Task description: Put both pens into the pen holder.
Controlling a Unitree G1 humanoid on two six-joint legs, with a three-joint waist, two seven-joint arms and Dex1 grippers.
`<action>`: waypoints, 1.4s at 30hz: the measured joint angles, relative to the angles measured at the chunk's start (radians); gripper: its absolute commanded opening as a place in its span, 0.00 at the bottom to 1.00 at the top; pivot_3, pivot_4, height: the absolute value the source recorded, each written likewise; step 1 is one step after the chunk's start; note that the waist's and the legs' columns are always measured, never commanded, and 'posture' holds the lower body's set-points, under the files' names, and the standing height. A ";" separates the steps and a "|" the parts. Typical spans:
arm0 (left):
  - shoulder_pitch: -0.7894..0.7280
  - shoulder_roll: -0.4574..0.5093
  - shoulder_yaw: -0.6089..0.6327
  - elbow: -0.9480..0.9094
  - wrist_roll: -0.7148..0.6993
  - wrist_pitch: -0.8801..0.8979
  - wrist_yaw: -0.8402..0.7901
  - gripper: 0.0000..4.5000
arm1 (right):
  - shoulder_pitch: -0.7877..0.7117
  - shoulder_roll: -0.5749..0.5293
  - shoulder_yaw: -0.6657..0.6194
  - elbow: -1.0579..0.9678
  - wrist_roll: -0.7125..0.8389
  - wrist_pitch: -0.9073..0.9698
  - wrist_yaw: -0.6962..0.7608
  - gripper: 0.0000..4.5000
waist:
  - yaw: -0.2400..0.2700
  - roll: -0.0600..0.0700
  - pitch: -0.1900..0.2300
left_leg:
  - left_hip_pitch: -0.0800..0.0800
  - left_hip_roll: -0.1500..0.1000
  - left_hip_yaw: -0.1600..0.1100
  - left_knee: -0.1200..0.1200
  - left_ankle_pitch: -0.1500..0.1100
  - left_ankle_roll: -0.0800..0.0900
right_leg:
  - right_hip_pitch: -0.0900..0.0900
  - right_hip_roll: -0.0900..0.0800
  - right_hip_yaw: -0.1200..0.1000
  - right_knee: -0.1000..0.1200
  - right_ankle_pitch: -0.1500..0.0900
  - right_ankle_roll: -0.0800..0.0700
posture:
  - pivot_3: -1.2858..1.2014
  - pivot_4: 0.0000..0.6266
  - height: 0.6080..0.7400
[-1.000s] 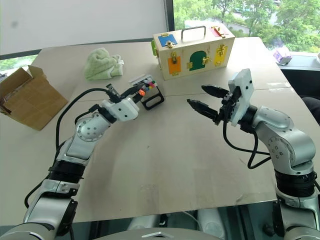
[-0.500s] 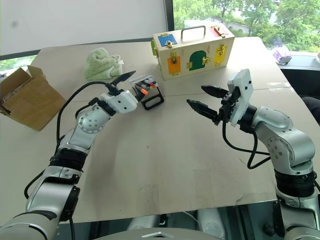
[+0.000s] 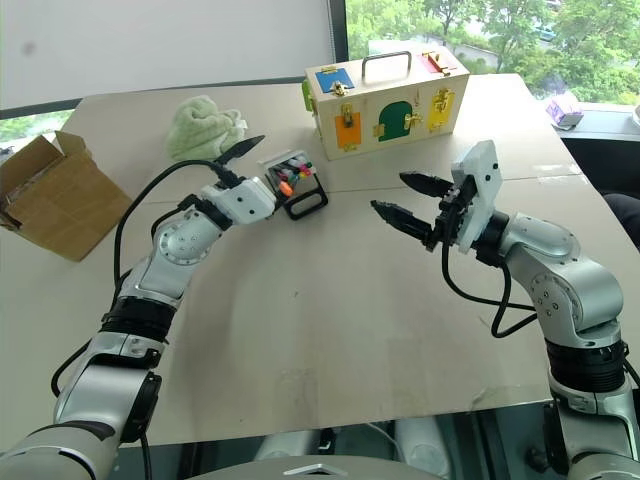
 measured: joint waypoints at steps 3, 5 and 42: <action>0.012 0.000 -0.008 -0.022 0.000 0.009 -0.014 0.98 | 0.000 0.000 0.003 0.000 0.000 -0.001 0.000 0.83 | -0.001 0.000 0.000 | 0.000 0.000 0.000 0.000 0.000 0.000 | 0.000 0.000 0.000 0.000 0.000 0.000 | 0.52 0.24 1.00; 0.016 0.000 -0.010 -0.042 -0.001 0.023 -0.020 0.98 | 0.000 0.000 0.006 0.000 0.000 -0.001 -0.001 0.83 | 0.000 0.000 0.000 | 0.000 0.000 0.000 0.000 0.000 0.000 | 0.000 0.000 0.000 0.000 0.000 0.000 | 0.52 0.24 1.00; 0.711 -0.050 0.239 -0.766 -0.709 0.676 -0.291 0.98 | 0.333 -0.098 0.072 0.120 -0.227 -0.342 0.156 0.83 | -0.006 0.000 0.000 | 0.006 0.002 0.001 -0.001 -0.003 0.005 | 0.005 0.001 0.002 -0.001 0.000 0.000 | 0.52 0.24 1.00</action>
